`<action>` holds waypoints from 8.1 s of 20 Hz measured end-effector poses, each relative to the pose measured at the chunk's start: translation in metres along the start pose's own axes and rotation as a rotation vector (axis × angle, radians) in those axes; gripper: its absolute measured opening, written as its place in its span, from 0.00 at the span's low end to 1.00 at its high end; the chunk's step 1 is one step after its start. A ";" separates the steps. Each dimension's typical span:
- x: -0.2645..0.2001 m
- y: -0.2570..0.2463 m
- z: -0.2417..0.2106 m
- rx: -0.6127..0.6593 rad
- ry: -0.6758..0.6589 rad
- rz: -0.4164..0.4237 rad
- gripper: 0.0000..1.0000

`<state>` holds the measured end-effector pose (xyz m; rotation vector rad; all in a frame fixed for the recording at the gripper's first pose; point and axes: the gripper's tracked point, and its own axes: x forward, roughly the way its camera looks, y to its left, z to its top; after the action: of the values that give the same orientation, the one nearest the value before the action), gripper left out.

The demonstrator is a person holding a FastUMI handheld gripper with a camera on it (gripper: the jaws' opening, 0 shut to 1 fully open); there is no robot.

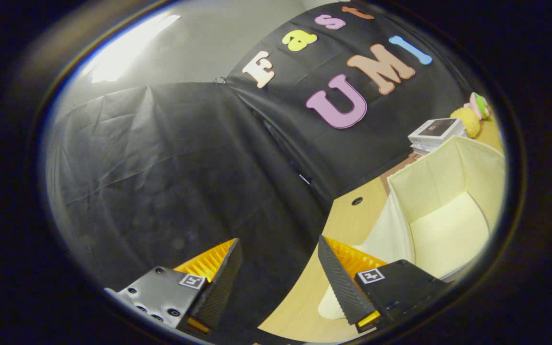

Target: Open the storage box then place both shoes into the box .Put the left shoe in first, then the right shoe, with the right side of both shoes facing outward in a uniform manner.

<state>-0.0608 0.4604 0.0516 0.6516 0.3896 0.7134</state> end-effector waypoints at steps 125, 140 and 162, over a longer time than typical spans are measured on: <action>-0.082 -0.181 0.154 -0.218 -0.017 -0.544 1.00; -0.225 -0.360 0.197 -0.378 0.096 -1.059 1.00; -0.285 -0.541 0.163 -0.348 0.331 -1.307 0.83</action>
<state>0.0848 -0.1188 -0.1571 -0.1330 0.8467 -0.3806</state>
